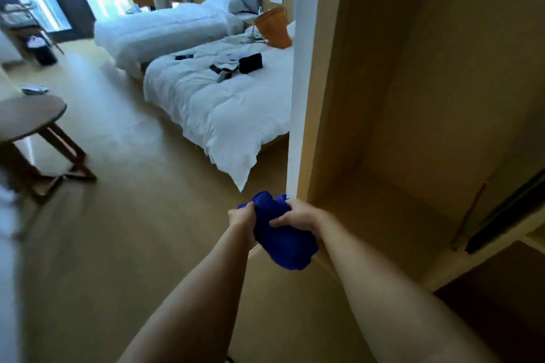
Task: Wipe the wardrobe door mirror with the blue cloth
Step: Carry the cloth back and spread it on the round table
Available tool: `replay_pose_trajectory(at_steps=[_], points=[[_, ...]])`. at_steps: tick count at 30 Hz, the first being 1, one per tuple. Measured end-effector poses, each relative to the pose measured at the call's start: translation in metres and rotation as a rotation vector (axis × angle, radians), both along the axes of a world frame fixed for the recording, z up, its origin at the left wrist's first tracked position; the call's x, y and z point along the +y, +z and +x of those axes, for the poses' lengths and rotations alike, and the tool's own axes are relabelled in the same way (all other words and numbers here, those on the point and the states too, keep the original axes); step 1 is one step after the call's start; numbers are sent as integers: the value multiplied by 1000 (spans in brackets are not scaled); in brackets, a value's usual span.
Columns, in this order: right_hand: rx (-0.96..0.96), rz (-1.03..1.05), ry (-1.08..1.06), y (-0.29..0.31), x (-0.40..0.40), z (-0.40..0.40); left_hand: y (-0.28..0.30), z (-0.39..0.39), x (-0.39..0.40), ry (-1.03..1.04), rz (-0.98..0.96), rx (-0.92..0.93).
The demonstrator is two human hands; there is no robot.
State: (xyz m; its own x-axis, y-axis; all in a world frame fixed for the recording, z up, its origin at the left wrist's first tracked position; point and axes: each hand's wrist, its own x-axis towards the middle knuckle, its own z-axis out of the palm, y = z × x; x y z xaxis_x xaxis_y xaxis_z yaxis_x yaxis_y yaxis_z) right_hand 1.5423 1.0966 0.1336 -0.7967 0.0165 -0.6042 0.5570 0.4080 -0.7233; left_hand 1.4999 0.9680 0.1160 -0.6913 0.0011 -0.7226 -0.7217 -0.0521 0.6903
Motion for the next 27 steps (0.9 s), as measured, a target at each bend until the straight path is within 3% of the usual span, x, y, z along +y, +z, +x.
replay_pose_trajectory(at_steps=[3,5,7,10,15,19,27], points=[[152,489,253,-2,-45,-31,-2,-21,-47,-108,-272,155],[287,789,384,-4,-72,-47,-3,-32,-75,-350,-541,287],[389,920,470,-7,-100,-66,-5,-41,-104,-658,-816,423],[452,988,581,-7,-141,-98,-8,-58,-145,-850,-1002,562],[590,898,739,-6,-213,-148,-11,-102,-215,-735,-1022,691],[642,835,817,-12,-272,-178,-17,-133,-269,-762,-1064,614],[701,885,947,-20,-349,-238,-30,-174,-339,-617,-1230,440]])
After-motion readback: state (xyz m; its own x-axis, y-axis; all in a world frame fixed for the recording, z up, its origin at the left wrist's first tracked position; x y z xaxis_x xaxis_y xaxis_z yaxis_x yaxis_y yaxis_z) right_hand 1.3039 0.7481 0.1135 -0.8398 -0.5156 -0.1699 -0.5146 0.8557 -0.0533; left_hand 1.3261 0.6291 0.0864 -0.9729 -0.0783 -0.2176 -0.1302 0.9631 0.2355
